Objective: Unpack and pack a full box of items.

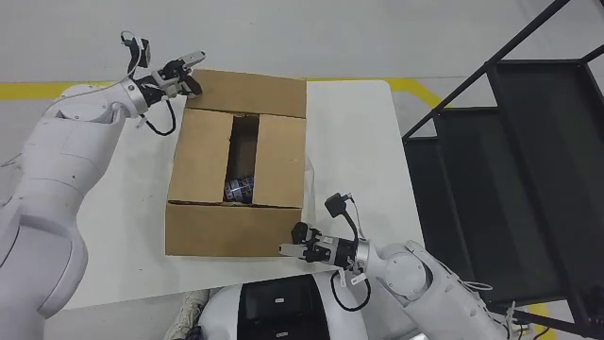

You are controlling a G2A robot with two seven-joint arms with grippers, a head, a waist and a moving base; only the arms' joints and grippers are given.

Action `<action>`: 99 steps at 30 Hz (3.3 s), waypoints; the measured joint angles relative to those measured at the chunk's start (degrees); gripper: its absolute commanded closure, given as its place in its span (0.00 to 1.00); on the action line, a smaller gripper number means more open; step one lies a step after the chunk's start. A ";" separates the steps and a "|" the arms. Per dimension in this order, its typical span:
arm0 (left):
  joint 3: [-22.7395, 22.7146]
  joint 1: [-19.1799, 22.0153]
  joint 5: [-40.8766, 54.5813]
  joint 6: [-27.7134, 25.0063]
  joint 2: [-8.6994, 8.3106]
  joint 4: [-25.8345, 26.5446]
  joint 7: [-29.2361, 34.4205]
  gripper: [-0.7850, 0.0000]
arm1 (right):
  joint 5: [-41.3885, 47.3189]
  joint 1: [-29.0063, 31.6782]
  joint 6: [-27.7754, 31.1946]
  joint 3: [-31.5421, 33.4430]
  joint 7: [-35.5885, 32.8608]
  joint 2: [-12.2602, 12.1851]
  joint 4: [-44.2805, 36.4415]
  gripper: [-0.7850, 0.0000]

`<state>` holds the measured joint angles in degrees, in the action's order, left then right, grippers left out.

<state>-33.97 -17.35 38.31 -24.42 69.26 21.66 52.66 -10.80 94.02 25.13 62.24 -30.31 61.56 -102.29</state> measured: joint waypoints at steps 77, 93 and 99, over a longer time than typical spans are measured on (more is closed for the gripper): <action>-28.99 -20.60 7.50 10.95 -15.42 20.74 30.67 0.00 | 1.54 -28.12 -35.48 -20.21 4.08 8.62 1.02 0.00; -31.64 -23.38 7.06 12.69 -15.97 26.41 30.67 0.00 | 14.42 -37.09 -30.81 -26.20 2.42 14.55 14.95 0.00; -35.27 -24.22 11.96 13.44 -16.42 26.75 31.02 0.00 | 12.82 -39.18 -26.85 -26.84 4.25 15.83 12.40 0.00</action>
<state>-69.23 -41.57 50.27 -10.98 52.85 48.41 83.68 2.02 54.85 -1.72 35.40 -26.06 77.39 -89.89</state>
